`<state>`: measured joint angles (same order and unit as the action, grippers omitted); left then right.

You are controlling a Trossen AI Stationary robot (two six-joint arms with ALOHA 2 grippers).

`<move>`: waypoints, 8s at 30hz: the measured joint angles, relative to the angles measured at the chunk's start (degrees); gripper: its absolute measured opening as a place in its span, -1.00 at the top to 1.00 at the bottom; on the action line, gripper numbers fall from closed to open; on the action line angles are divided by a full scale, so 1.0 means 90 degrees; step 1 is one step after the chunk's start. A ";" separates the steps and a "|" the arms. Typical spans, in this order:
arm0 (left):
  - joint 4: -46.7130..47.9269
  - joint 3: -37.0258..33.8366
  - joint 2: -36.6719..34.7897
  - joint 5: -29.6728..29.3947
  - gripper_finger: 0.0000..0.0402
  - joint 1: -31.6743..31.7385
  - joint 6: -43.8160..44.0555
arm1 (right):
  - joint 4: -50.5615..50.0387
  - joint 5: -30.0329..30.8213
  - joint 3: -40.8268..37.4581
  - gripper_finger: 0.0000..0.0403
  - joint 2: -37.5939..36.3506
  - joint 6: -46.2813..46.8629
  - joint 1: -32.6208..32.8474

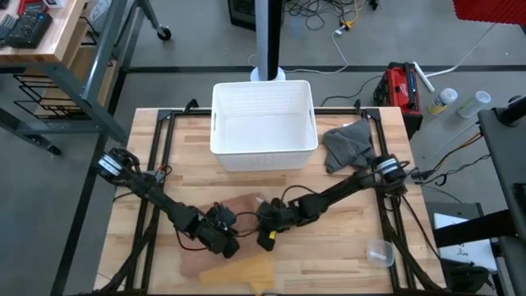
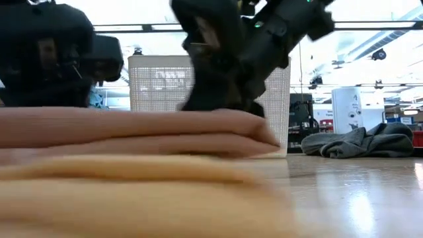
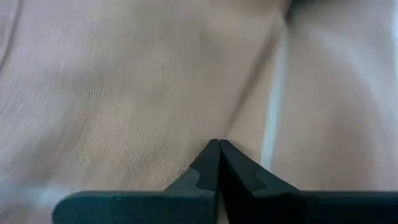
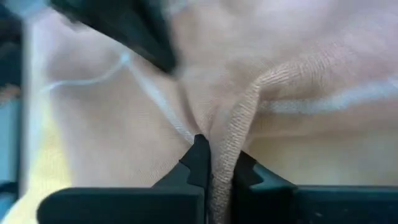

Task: Fold towel
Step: Fold the brown squared towel

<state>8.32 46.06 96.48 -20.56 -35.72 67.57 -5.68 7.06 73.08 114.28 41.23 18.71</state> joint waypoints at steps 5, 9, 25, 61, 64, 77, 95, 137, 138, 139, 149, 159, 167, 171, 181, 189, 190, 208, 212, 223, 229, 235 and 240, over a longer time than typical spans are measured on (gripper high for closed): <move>0.0002 -0.0002 -0.0327 0.0034 1.00 -0.0231 0.0066 | -0.1346 0.0128 0.0064 0.97 -0.0488 -0.0169 0.0011; -0.0007 0.0001 -0.0529 0.0121 1.00 -0.0593 0.0389 | -0.2314 0.0571 0.0208 0.98 -0.0718 -0.0221 0.0006; 0.0001 0.0126 -0.0264 -0.0603 1.00 -0.1574 0.1269 | -0.3340 0.1126 0.2302 1.00 -0.0195 -0.1038 0.0051; 0.0527 0.0117 -0.0228 -0.2308 1.00 -0.2252 0.1943 | -0.7819 0.1313 0.6563 0.96 0.2278 -0.1640 0.0427; 0.0524 0.0117 -0.0228 -0.2312 1.00 -0.2252 0.1943 | -0.7924 0.1551 0.6073 0.84 0.2302 -0.1457 0.0436; 0.0512 0.0117 -0.0228 -0.2314 1.00 -0.2252 0.1938 | -0.7983 0.2690 0.4620 0.09 0.1896 -0.1166 0.0304; 0.0541 0.0117 -0.0169 -0.2454 1.00 -0.2253 0.1868 | -0.4365 -0.0086 0.1290 0.13 -0.1214 -0.2334 -0.0633; 0.0384 0.0075 -0.0085 -0.2800 1.00 -0.2024 0.0903 | -0.0358 -0.3196 -0.0416 0.60 -0.0428 -0.2065 -0.1720; 0.0383 0.0075 -0.0085 -0.2798 1.00 -0.2024 0.0903 | -0.0355 -0.3100 -0.0371 0.74 -0.0441 -0.2045 -0.1678; 0.0376 0.0075 -0.0085 -0.2800 1.00 -0.2021 0.0903 | -0.0344 -0.3030 -0.0325 0.86 -0.0469 -0.2052 -0.1639; 0.0308 0.0328 -0.0216 -0.0963 1.00 -0.2043 0.0928 | -0.3222 -0.0537 0.1014 0.98 -0.0624 -0.2416 -0.1018; 0.0352 0.0335 -0.0085 -0.0616 1.00 -0.2038 0.1365 | -0.3746 0.0556 0.2176 0.99 -0.0609 -0.2461 -0.0465; 0.0364 0.0335 -0.0085 -0.0641 1.00 -0.2019 0.1552 | -0.3340 0.0574 0.2375 1.00 -0.0600 -0.2182 -0.0319; 0.0364 0.0335 -0.0085 -0.0653 1.00 -0.2019 0.1554 | -0.3345 0.0615 0.2363 1.00 -0.0597 -0.2127 -0.0324; 0.0369 0.0335 -0.0085 -0.0671 1.00 -0.2019 0.1553 | -0.3578 0.0628 0.2334 1.00 -0.0536 -0.1987 -0.0326; 0.0347 0.0393 -0.0142 -0.1248 1.00 -0.1964 0.1266 | -0.4470 0.0835 0.2492 1.00 0.0038 -0.1667 -0.0343; 0.0293 0.0462 -0.0166 -0.1668 1.00 -0.1936 0.1009 | -0.4586 0.0886 0.2591 1.00 0.0138 -0.1640 -0.0343; 0.0474 0.0610 0.0417 -0.0766 1.00 -0.0522 0.0050 | -0.6532 0.1383 0.6069 1.00 0.2227 -0.2020 -0.0007; 0.0581 0.0715 0.0121 -0.1365 1.00 -0.0887 -0.0018 | -0.6508 0.1350 0.6736 1.00 0.2556 -0.2077 0.0071; 0.3086 0.1278 -0.0646 -0.1714 1.00 -0.3057 0.2917 | -0.6015 0.1212 0.6875 1.00 0.2625 -0.1960 0.0074; 0.3176 0.0990 0.0252 -0.1058 1.00 -0.3388 0.3954 | -0.5471 0.0953 0.6875 1.00 0.2625 -0.1960 0.0074; 0.3205 0.0976 0.0664 -0.1506 1.00 -0.3404 0.4449 | -0.4727 0.0503 0.6870 1.00 0.2657 -0.1846 0.0101; 0.3195 0.1035 0.0632 -0.1755 1.00 -0.3428 0.4412 | -0.4481 0.0538 0.6849 0.99 0.2761 -0.1695 0.0094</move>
<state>37.07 55.37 102.17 -36.36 -66.57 107.28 -46.01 11.90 134.72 139.13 25.98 19.55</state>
